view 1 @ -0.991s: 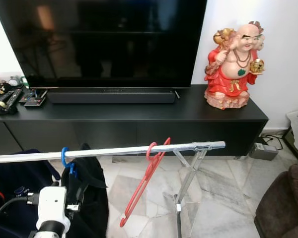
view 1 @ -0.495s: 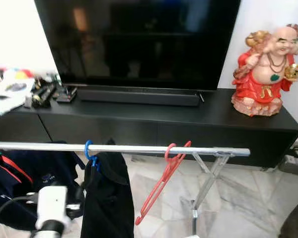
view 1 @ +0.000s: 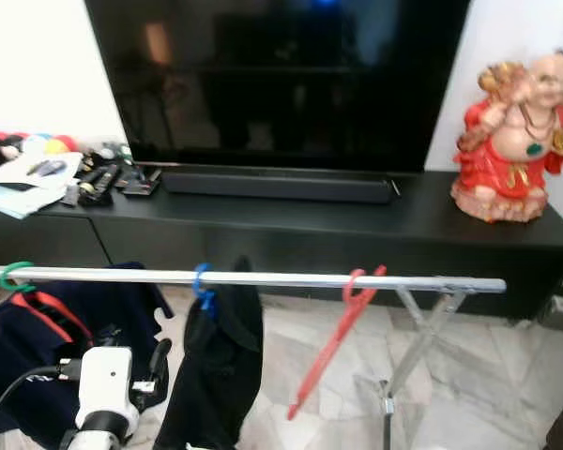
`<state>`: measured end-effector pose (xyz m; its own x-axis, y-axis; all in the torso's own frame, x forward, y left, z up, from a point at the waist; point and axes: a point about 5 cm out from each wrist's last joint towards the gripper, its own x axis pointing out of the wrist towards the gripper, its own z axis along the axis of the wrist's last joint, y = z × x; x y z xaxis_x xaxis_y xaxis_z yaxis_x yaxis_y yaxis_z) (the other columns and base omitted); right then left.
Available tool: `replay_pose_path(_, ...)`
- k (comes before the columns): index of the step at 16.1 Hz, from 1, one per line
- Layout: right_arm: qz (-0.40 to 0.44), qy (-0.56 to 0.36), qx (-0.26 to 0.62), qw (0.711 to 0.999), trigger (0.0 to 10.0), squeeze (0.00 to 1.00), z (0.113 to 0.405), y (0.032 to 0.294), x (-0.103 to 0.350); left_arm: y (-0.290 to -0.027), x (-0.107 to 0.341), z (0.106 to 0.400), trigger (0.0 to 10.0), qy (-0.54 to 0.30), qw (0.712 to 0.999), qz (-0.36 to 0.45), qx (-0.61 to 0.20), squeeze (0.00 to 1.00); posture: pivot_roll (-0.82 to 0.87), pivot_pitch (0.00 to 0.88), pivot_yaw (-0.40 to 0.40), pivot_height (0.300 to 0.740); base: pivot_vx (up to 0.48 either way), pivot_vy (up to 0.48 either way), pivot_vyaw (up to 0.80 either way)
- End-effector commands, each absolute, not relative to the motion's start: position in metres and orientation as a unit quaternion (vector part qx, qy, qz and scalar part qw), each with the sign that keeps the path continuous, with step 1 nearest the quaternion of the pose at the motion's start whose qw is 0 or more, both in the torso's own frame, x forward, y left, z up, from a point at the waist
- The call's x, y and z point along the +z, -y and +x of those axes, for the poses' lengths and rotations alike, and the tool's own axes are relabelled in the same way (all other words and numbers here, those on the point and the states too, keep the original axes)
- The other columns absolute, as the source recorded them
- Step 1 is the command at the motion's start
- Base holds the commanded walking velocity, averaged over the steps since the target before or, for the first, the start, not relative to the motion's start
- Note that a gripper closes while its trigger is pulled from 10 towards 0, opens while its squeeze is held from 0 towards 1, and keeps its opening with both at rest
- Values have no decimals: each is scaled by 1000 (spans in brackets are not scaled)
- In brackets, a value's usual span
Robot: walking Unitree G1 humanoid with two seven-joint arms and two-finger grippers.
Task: Hang hanger
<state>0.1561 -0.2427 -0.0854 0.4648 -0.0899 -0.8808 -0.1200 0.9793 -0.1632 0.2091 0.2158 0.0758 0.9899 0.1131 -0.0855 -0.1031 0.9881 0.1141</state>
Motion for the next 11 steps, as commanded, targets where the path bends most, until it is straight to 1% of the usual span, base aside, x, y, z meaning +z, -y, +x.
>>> replay_pose_path(1, -83, -509, 28, 857, 10000, 0, 163, 228, -86, -217, 76, 209, 10000, -50, 995, 64, 55, 0, 138, 0, 17, 740, 0, 270, 0)
replay_pose_path(3, -94, -509, 34, 855, 10000, 0, 163, 228, -86, -217, 76, 209, 10000, -49, 995, 63, 55, 0, 138, 0, 16, 740, 0, 274, 0)
replay_pose_path(4, -100, -508, 44, 854, 10000, 0, 165, 222, -87, -216, 76, 209, 10000, -49, 995, 62, 55, 0, 138, 0, 16, 740, 0, 270, 0)
replay_pose_path(7, -90, -508, 55, 855, 10000, 0, 163, 195, -92, -215, 76, 210, 10000, -49, 996, 60, 54, 0, 137, 0, 14, 740, 0, 273, 785)
replay_pose_path(10, -78, -499, 60, 861, 10000, 0, 171, 168, -92, -214, 76, 210, 10000, -49, 996, 58, 52, 0, 133, 0, 17, 740, 0, 270, 0)
replay_pose_path(11, -78, -498, 61, 862, 10000, 0, 173, 166, -92, -214, 76, 210, 10000, -49, 996, 57, 52, 0, 133, 0, 17, 740, 0, 274, 0)
